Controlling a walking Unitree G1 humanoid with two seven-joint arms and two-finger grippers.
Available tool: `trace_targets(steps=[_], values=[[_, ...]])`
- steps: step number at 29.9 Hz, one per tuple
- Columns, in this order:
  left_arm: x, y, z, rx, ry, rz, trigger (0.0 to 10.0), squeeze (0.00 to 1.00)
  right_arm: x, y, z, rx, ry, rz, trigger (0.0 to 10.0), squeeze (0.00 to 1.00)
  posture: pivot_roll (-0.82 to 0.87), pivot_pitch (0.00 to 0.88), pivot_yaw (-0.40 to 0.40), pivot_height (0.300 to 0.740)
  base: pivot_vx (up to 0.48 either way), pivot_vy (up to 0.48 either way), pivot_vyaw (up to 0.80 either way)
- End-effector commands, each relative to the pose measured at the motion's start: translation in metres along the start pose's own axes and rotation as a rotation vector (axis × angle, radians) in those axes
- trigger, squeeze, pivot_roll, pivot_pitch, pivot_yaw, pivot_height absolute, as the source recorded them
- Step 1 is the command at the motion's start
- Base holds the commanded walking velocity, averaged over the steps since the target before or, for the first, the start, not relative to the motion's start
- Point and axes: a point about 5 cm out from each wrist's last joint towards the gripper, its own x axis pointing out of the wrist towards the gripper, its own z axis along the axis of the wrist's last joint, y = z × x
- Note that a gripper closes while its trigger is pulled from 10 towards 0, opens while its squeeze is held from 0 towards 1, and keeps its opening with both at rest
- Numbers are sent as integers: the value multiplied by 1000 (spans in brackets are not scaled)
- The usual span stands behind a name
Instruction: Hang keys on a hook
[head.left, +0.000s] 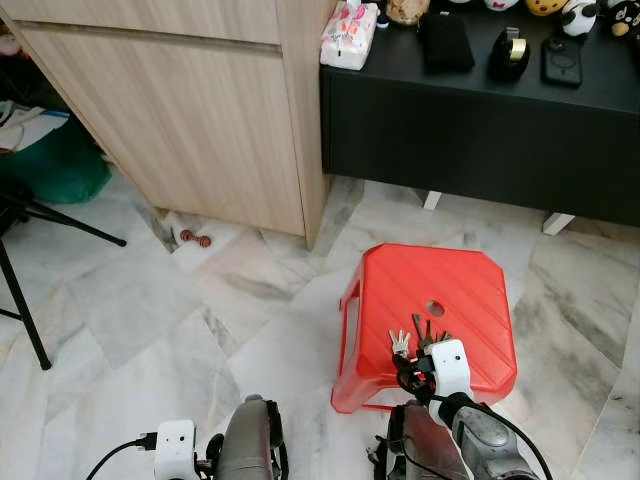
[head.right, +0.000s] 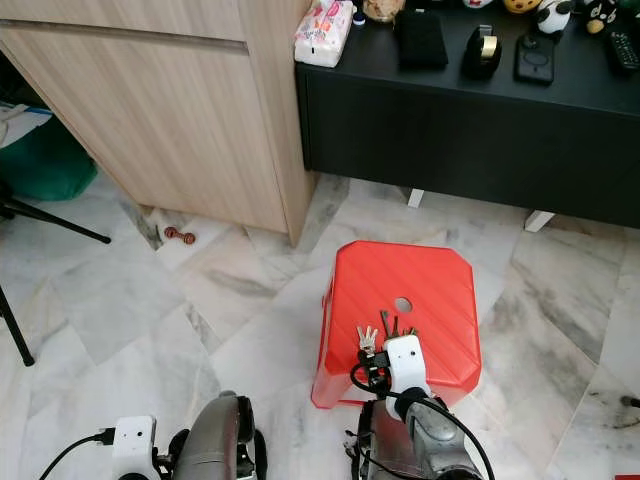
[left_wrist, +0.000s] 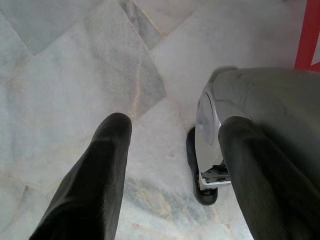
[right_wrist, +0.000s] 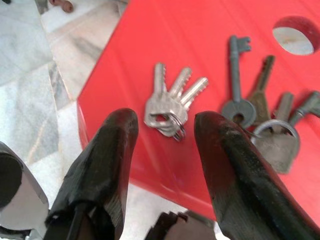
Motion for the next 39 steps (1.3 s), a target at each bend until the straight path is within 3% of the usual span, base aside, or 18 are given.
trace_targets(steps=[1,5,11,31,32,33,34,36,37,38,39], values=[[-5,-7,-5,-14,-4,-24,10000,0,-2,1,-5,19,3,1,10000,0,100,332,1,638,0,0,0],[-1,-8,14,-31,-102,-32,10000,0,-1,2,-2,10,-5,16,10000,0,106,343,-4,638,0,0,0],[3,-12,31,-40,-160,-39,10000,0,-1,2,-2,1,-4,24,10000,0,107,352,-10,638,0,0,0],[-2,-12,41,-52,-214,-51,10000,0,-3,-1,-6,2,14,-1,10000,0,115,372,-13,638,0,0,0],[-2,-12,42,-51,-218,-51,10000,0,-4,-1,-6,2,14,-2,5137,0,116,376,-12,638,0,0,0],[-2,-11,44,-51,-224,-51,10000,0,-4,-2,-6,2,15,-6,6039,0,118,378,-11,638,0,0,0],[-2,-11,44,-51,-225,-51,10000,0,-4,-2,-6,1,16,-7,6039,0,118,378,-11,638,0,0,0],[-2,-11,45,-50,-229,-53,10000,0,-4,-3,-6,1,18,-10,4039,0,117,380,-10,638,0,0,0],[-2,-11,45,-50,-230,-53,10000,0,-4,-3,-7,1,18,-11,4039,0,117,382,-9,638,0,0,0],[-3,-12,46,-50,-232,-54,10000,0,-5,-4,-7,3,19,-17,0,0,118,386,-8,638,0,0,0],[-3,-12,46,-50,-232,-54,10000,0,-5,-4,-7,3,19,-17,0,0,118,386,-8,638,0,0,0]])
